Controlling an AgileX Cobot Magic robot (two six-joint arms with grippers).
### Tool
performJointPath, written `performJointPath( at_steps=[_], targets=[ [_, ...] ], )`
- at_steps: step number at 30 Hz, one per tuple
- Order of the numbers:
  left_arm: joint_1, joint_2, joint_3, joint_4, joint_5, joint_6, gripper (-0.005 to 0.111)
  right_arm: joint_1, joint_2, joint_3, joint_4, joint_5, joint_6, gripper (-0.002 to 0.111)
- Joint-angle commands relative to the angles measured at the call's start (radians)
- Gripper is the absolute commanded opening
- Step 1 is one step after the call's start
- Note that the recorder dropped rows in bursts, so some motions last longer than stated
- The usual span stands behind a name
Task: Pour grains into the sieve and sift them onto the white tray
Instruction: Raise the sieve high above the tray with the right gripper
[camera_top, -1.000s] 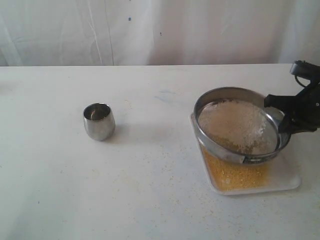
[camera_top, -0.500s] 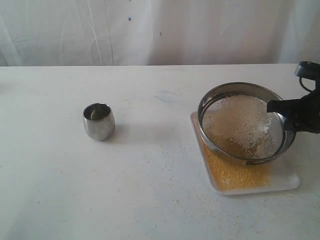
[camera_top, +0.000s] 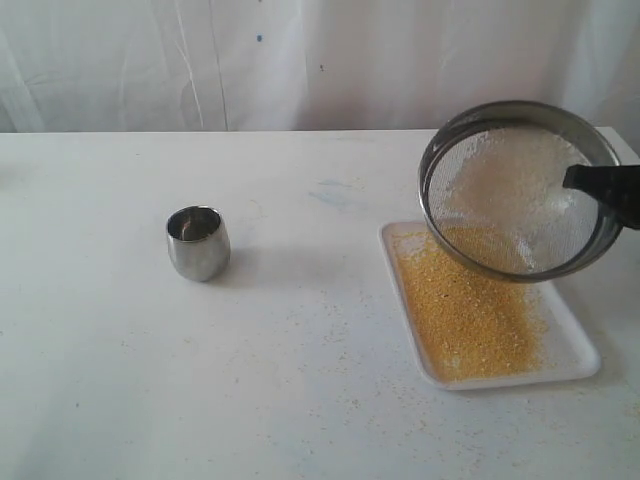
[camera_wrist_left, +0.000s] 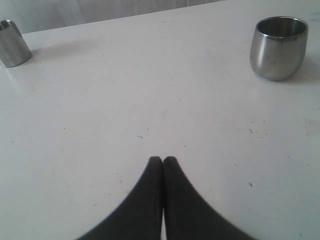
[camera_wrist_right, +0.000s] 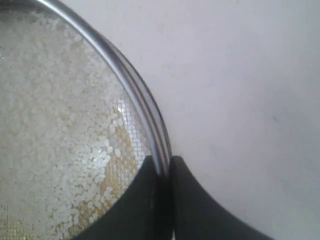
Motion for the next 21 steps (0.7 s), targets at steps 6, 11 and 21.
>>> performJointPath(
  at_steps=[6,11,21],
  targets=[
    [-0.005,-0.005,0.003,-0.006,0.007,-0.002,0.0,-0.001,-0.053,0.016,0.007,-0.147,-0.023,0.0],
    [-0.005,-0.005,0.003,-0.006,0.007,-0.002,0.0,-0.001,-0.053,0.028,0.005,-0.19,-0.034,0.0],
    [-0.005,-0.005,0.003,-0.006,0.007,-0.002,0.0,-0.001,-0.053,0.028,-0.023,-0.217,-0.046,0.0]
  ],
)
